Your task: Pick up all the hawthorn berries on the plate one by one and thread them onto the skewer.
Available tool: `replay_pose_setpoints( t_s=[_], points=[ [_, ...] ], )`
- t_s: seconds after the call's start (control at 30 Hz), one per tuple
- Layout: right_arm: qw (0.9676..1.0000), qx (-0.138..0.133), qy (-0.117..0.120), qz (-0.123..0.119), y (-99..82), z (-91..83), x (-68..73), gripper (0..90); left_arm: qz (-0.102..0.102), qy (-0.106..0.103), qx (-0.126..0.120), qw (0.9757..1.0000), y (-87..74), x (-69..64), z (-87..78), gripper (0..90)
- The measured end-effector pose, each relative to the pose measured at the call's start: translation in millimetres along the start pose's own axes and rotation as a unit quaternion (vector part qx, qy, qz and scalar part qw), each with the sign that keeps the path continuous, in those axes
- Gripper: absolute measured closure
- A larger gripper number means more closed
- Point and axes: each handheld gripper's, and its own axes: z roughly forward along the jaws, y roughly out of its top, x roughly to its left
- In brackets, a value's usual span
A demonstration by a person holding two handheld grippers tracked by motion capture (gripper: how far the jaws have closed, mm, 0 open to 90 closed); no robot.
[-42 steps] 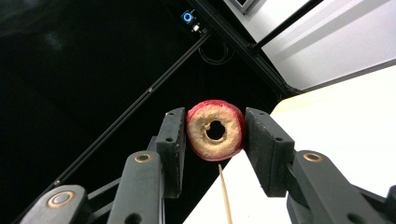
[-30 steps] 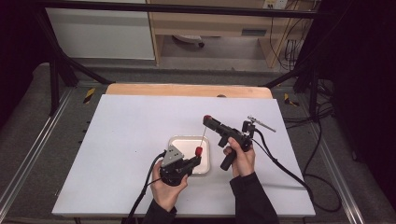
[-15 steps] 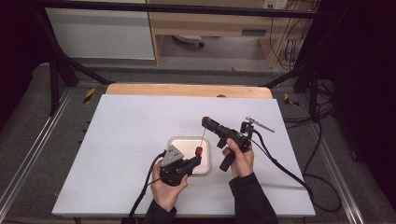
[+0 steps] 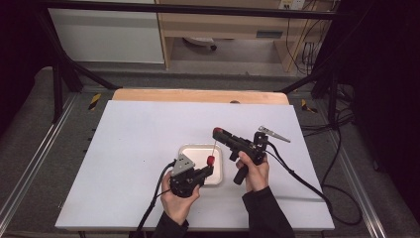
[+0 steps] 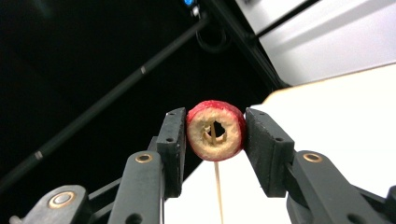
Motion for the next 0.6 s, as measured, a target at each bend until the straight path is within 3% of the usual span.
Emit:
replay_pose_setpoints(
  t_s=[0.2, 0.4, 0.6],
  points=[
    [0.9997, 0.023, 0.003, -0.008, -11.4, 4.0, 0.5, 60.4, 0.001, 0.007, 0.010, 0.9999, 5.5, 0.7, -0.3, 88.9],
    [0.9978, 0.065, -0.001, -0.014, -26.1, 6.8, 0.4, 60.4, -0.003, 0.014, -0.006, 0.9999, 8.8, 4.6, -2.9, 88.8],
    [0.9971, 0.075, -0.001, -0.015, -27.7, 7.7, 0.1, 59.9, 0.005, 0.014, -0.010, 0.9998, 6.9, 6.8, -4.2, 88.8]
  ],
)
